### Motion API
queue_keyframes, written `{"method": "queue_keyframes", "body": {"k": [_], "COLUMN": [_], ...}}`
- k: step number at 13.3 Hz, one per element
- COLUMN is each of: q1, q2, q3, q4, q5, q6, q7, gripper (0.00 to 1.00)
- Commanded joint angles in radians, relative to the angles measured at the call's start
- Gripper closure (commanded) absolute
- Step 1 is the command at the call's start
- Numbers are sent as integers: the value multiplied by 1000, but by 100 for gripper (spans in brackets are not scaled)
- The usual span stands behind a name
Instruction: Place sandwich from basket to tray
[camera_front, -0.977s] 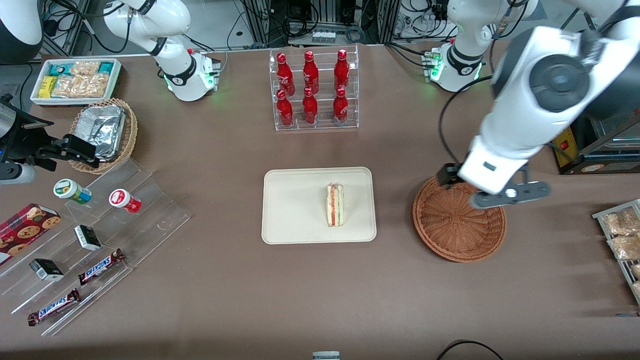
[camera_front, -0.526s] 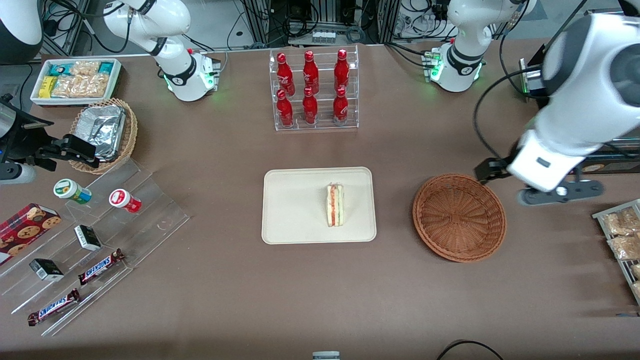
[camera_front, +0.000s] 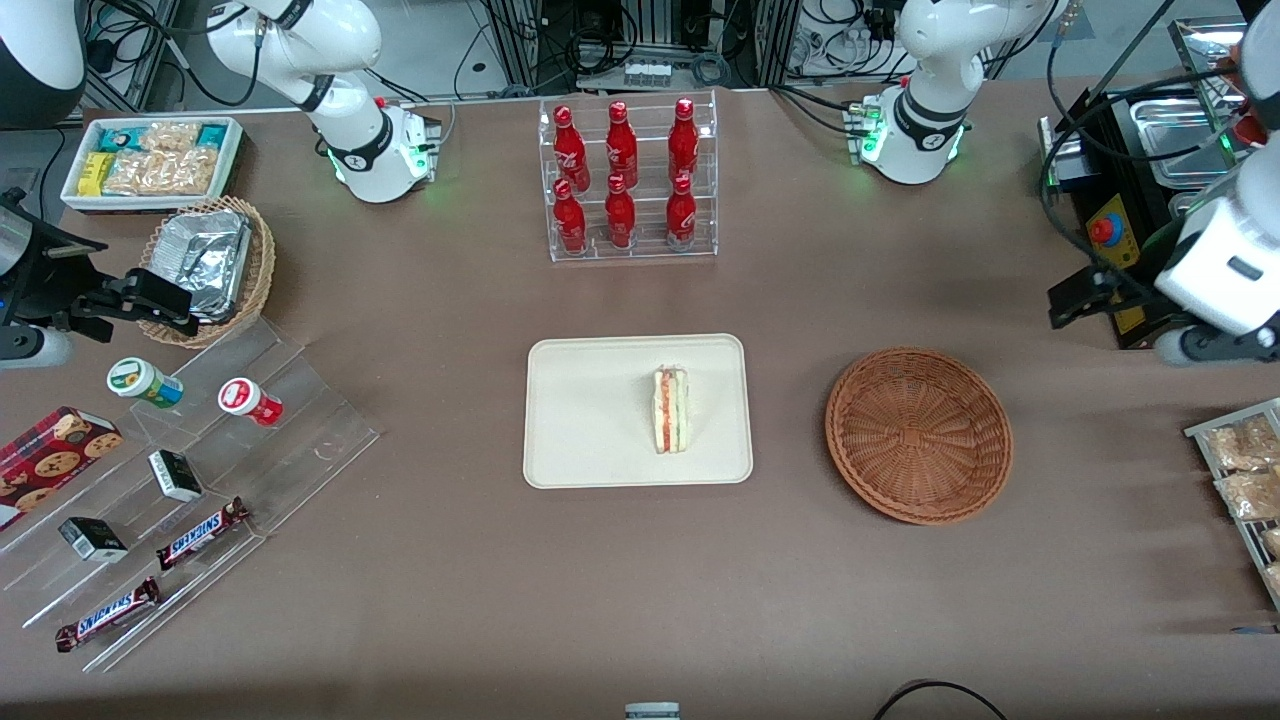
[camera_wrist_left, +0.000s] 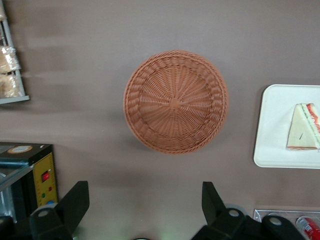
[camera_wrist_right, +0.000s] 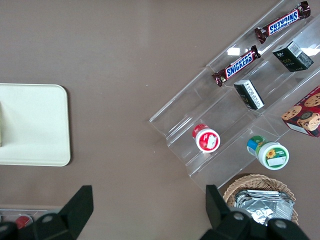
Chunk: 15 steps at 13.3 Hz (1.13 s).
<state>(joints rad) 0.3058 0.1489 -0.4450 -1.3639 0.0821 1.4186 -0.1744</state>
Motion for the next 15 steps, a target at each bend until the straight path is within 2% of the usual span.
{"method": "queue_keyframes", "body": {"k": [1,3,4,5,8,15], "q1": [-194,-315,-330,-323,-323,-327], "q2": [-61,-83,-88,-91,-175,-155], "q3": [226,388,422,425,425,451], "q4": [-66,-89,-92,-106,-228,-181], "q5": [-22,-41,-71,-94,-101,-84], "q6": [8,17,17,17,77,63], "q7": [32,87,102,104,104,118], "gripper": [1,1,1,1,1,1]}}
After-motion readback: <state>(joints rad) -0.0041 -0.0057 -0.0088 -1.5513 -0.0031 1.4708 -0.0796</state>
